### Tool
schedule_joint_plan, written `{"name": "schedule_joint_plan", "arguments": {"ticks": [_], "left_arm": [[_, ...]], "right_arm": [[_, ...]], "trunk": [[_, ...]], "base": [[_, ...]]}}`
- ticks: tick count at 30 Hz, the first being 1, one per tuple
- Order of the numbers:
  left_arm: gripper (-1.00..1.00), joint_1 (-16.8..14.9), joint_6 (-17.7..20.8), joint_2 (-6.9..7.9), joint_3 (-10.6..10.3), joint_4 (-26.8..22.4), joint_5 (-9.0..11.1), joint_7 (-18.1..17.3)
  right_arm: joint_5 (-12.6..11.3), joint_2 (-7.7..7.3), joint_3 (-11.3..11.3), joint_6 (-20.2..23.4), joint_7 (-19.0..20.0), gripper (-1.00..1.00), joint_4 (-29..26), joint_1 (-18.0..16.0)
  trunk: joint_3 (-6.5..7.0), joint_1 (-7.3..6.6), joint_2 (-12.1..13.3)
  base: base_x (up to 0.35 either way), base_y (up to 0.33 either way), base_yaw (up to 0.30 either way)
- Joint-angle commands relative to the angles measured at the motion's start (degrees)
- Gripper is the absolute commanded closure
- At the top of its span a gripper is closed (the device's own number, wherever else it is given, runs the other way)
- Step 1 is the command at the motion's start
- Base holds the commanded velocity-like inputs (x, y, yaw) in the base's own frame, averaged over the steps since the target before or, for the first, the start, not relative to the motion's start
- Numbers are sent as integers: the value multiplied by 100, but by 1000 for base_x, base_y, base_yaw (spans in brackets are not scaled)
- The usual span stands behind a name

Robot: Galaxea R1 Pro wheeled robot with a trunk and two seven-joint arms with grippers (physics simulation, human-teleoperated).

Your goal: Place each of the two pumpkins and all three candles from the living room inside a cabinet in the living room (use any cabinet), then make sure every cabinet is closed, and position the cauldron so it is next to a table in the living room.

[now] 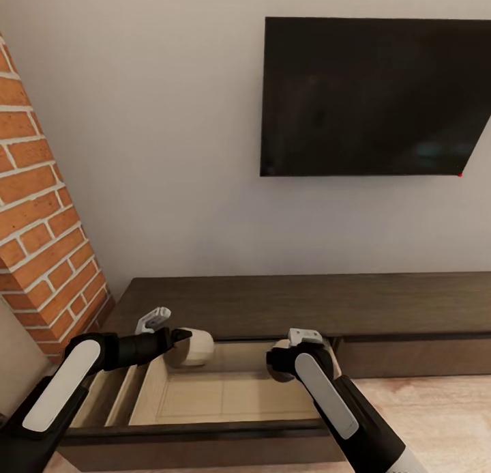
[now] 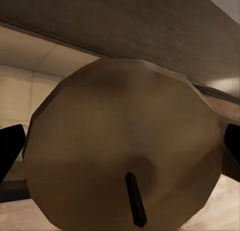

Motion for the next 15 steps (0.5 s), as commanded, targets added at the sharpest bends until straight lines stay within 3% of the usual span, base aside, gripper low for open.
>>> {"name": "schedule_joint_plan", "arguments": {"ticks": [1,6,11,15], "left_arm": [[100,-5,-8,-12,-10,-3,36,142],[100,-5,-5,-166,-27,0,-43,543],[100,-9,-3,-395,-24,128,-56,1447],[100,-19,-9,-618,-26,316,-72,1818]], "right_arm": [[-47,-1,12,-6,-63,100,39,-8],[-41,7,6,-9,-63,100,118,-8],[-43,8,5,-15,-62,100,214,-8],[-24,21,5,-17,-39,100,336,-8]], "trunk": [[-5,1,-3],[-5,1,-3],[-5,1,-3],[-5,1,-3]], "base": [[96,18,0],[31,6,0],[3,1,0],[0,0,0]]}}
